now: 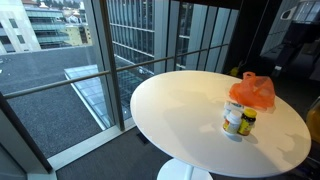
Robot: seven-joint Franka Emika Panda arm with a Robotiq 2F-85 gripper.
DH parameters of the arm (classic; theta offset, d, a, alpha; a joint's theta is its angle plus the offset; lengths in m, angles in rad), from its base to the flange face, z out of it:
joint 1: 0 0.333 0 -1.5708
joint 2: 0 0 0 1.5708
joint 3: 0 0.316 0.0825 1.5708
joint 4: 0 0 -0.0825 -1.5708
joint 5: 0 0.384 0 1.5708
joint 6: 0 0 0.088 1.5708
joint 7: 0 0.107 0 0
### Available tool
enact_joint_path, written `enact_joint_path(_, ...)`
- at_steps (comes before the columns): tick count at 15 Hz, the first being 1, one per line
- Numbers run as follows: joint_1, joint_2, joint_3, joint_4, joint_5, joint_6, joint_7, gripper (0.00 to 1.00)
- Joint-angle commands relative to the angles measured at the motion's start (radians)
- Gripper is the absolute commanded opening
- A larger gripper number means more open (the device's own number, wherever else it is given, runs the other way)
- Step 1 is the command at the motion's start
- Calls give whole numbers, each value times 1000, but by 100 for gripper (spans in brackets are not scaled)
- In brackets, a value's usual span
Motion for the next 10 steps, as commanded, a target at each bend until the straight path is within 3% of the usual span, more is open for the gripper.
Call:
enact_joint_path(1, 12, -111, 10, -11, -24, -88, 98, 100)
enact_joint_path(4, 15, -150, 9, 1, -16, -135, 117, 100)
enact_joint_path(10, 21, -143, -2, 2, -8, -124, 90, 100)
